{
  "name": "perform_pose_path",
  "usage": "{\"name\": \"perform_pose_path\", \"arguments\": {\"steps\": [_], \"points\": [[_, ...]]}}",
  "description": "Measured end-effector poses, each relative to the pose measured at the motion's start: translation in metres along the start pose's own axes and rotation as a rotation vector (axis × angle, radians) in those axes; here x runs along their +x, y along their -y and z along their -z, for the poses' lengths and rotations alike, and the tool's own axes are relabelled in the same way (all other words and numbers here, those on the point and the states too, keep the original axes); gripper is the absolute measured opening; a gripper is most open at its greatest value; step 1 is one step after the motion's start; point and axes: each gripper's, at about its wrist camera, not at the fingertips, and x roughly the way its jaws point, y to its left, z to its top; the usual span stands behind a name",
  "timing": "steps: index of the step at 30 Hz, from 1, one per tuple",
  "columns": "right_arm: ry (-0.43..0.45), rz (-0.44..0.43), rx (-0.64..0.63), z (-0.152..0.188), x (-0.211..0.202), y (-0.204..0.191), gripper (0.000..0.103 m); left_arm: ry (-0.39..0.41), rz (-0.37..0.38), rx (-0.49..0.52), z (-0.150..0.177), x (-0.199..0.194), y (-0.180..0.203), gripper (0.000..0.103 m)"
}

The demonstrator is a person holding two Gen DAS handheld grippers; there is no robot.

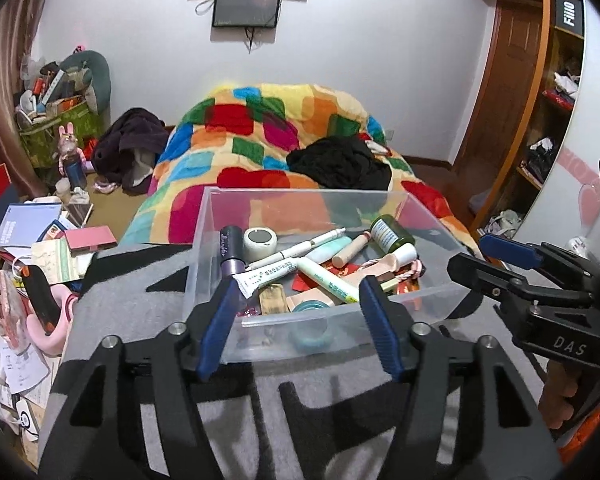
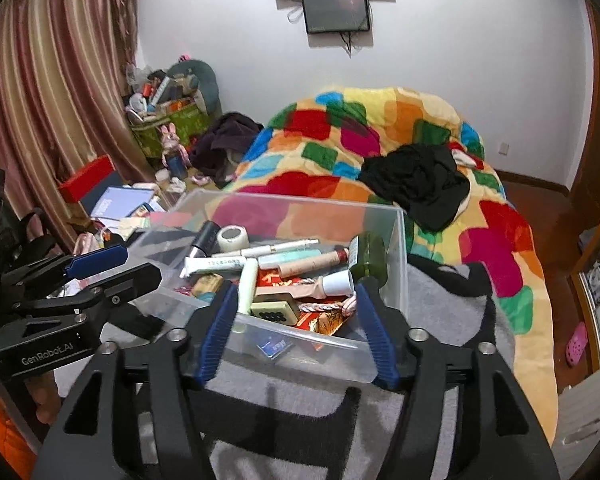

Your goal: Organize objects

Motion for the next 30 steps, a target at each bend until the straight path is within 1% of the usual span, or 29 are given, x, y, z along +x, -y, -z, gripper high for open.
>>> {"name": "perform_pose_path", "arguments": {"steps": [2, 4, 7, 10, 19, 30], "points": [[0.02, -0.004, -0.012, 0.002, -0.007, -0.001, 0.065, 0.011, -0.006, 0.003, 0.002, -0.006, 0.001, 0.069], [0.032, -0.004, -0.019, 0.004, -0.012, -0.003, 0.072, 0.023, -0.014, 0.007, 0.005, -0.011, 0.001, 0.075], [0.05, -0.004, -0.027, 0.009, -0.019, -0.005, 0.076, 0.032, -0.017, 0.005, 0.011, -0.018, 0.002, 0.082], [0.058, -0.009, -0.025, 0.014, -0.024, -0.007, 0.081, 0.032, -0.014, 0.0, 0.019, -0.022, 0.003, 0.084], [0.035, -0.022, -0.01, 0.03, -0.026, -0.009, 0.082, 0.024, -0.018, 0.014, 0.033, -0.026, 0.01, 0.089], [0.019, -0.022, 0.01, 0.034, -0.022, -0.004, 0.082, 0.003, -0.016, 0.0, 0.037, -0.02, 0.009, 0.09]]}}
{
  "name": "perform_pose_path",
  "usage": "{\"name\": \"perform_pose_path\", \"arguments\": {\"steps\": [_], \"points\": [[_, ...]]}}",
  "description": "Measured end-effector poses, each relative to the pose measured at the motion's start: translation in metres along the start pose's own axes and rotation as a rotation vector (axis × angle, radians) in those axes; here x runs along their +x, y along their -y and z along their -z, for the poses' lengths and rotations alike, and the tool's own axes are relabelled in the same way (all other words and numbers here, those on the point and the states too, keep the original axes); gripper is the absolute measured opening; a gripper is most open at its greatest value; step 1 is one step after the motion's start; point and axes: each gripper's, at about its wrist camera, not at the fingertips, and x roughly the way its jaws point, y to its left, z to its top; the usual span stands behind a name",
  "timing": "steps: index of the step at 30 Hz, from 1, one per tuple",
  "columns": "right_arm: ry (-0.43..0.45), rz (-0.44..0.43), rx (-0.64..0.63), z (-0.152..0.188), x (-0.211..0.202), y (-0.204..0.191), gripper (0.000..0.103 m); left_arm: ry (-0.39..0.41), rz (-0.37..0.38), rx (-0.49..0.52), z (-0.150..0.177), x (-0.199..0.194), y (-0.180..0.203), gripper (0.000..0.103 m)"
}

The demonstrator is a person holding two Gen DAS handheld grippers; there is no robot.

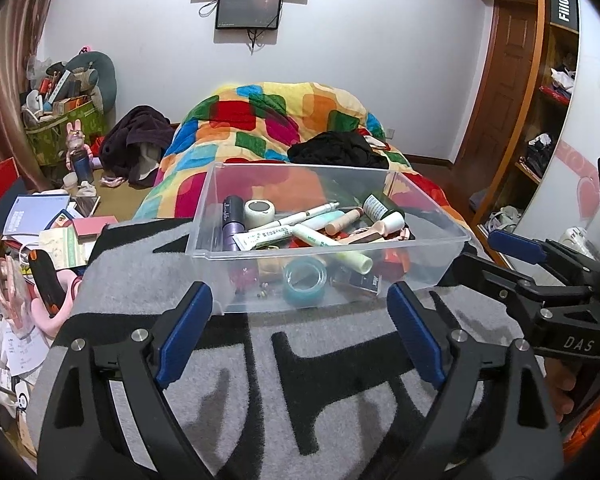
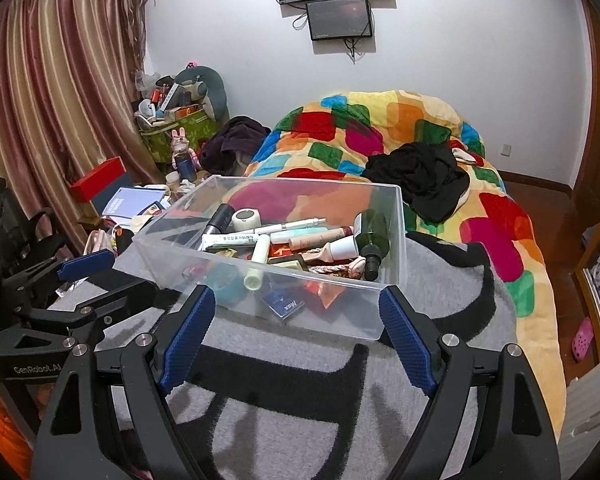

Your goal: Organize objects

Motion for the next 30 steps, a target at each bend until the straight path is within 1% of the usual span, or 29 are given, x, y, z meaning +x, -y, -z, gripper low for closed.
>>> {"name": "perform_pose_path", "arguments": {"steps": [11, 18, 30], "points": [[-0.006, -0.006, 0.004, -0.0001, 0.0014, -0.0001, 0.082, -0.003, 0.001, -0.003, -0.0003, 0.0007, -0.0002, 0.09], [-0.006, -0.006, 0.005, 0.0001, 0.0013, -0.0001, 0.083, -0.005, -0.002, -0.008, 0.0016, 0.0023, 0.0004, 0.093], [-0.007, -0.008, 0.016, 0.0006, -0.0001, 0.0017, 0.083, -0.001, 0.004, -0.007, 0.0016, 0.0013, 0.0023, 0.093]]}}
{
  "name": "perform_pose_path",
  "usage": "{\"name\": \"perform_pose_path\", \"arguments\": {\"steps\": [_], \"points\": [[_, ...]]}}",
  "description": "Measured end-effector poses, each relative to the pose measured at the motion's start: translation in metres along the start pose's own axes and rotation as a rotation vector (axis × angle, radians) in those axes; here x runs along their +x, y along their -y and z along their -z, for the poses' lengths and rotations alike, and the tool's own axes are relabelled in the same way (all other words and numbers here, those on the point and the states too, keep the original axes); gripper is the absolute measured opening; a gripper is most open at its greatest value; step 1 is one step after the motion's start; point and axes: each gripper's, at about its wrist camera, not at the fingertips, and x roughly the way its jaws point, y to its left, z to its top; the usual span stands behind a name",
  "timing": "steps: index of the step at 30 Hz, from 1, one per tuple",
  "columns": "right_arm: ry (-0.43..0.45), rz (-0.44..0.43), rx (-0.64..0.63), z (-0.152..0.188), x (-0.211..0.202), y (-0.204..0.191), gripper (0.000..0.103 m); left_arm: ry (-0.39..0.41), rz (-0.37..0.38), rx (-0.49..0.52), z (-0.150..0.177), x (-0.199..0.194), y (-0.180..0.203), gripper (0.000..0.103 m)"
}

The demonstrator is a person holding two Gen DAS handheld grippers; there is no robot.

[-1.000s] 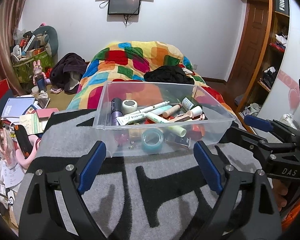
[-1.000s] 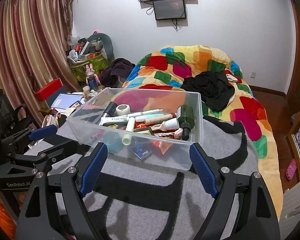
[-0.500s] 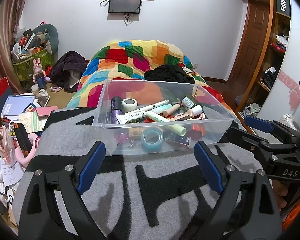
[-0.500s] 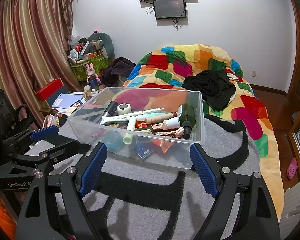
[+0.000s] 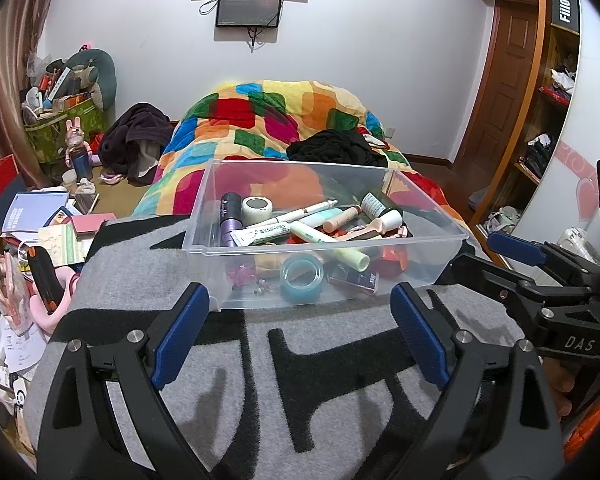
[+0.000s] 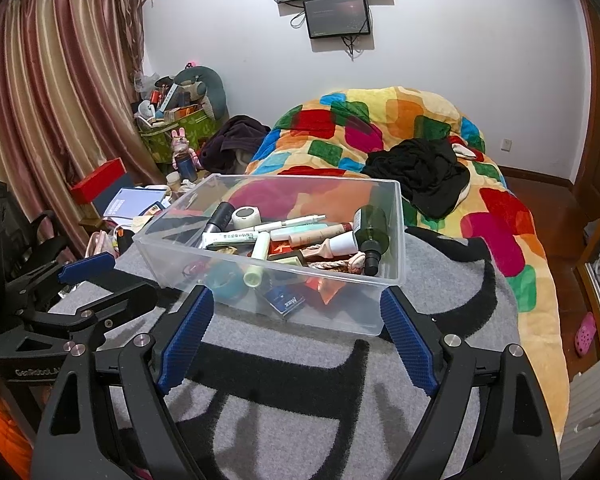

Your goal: Organize objects

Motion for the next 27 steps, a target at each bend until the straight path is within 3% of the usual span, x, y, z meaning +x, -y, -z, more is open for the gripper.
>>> {"name": "perform_pose_path", "arguments": {"steps": [27], "points": [[-0.004, -0.006, 0.008, 0.0025, -0.0002, -0.0002, 0.084, 0.011, 0.009, 0.001, -0.0019, -0.0065, 0.0022, 0.097]]}}
